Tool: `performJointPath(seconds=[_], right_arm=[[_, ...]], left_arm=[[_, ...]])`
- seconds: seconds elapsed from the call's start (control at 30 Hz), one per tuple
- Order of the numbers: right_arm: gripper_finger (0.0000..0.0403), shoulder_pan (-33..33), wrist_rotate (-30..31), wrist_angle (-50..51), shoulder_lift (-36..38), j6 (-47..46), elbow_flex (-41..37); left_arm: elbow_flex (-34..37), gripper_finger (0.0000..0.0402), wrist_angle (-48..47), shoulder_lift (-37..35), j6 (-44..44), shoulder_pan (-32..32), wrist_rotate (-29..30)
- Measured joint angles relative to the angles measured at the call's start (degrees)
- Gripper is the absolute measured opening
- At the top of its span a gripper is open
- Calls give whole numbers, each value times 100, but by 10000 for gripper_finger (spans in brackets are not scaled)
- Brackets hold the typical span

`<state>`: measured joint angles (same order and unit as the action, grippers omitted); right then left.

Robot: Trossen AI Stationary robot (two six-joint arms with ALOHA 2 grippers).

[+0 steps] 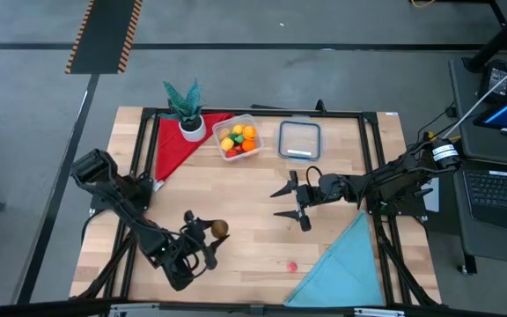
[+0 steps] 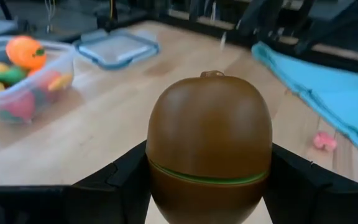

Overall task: Pick and placing Produce into tupperware
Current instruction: Put the kiwi into the transparent bin

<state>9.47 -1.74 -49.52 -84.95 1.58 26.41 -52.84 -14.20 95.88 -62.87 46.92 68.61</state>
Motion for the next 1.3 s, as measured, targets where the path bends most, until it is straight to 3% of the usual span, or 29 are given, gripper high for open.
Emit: performJointPath(seconds=[0.3,0.4,0.53,0.63,1.0,1.3], right_arm=[[275,-6,23,-796,-2,-67,0],[275,-7,421,-947,-2,22,1],[275,-11,1337,-894,-2,24,2],[275,-9,1658,-895,-2,28,1],[275,-9,2474,-884,-2,-133,2],[275,-23,2630,-761,-2,-126,1]], left_arm=[[658,232,1017,-2,5,20,966],[669,232,1024,-2,26,-140,1209],[672,232,989,-2,46,-453,1322],[672,232,973,-2,46,-762,1415],[672,232,890,-2,52,-1913,1491],[672,232,886,-2,348,-2195,1299]])
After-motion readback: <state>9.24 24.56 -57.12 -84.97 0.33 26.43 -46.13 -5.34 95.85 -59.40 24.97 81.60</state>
